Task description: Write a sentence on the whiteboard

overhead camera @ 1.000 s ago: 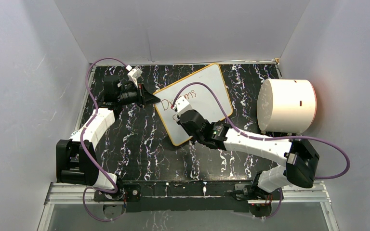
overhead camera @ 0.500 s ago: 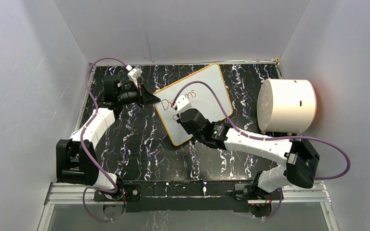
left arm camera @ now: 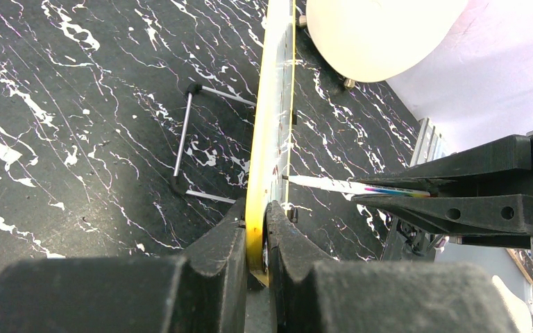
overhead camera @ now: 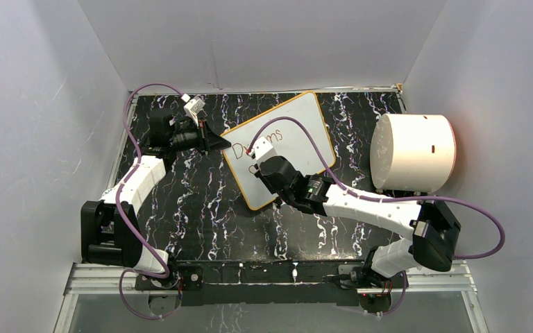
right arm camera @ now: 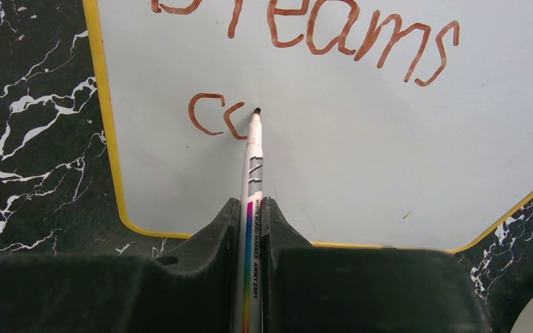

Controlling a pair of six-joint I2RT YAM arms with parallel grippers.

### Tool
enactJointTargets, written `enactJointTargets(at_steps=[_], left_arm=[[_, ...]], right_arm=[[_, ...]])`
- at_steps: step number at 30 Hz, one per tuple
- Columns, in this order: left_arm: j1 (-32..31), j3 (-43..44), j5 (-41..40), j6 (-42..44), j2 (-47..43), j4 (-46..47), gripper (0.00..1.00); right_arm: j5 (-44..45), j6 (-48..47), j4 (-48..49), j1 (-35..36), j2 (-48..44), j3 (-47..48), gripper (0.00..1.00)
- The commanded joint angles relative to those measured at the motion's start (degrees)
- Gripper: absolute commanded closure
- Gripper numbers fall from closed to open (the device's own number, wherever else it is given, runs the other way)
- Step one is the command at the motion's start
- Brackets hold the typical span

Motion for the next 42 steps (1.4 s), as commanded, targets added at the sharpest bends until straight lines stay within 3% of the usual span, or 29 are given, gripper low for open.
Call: enactJointTargets(at_steps=[1,42], left_arm=[[-1.25,-1.59,-6.38,5.04,2.71,-6.5,1.0],[-1.25,-1.5,-6.65,5.2,2.24,-6.68,1.0]], right_arm=[[-2.39,-0.4,3.31,-0.45,-0.76,0.82,1.0],[-5.07,0.43,1.83,0.13,-0.33,2.83,1.0]])
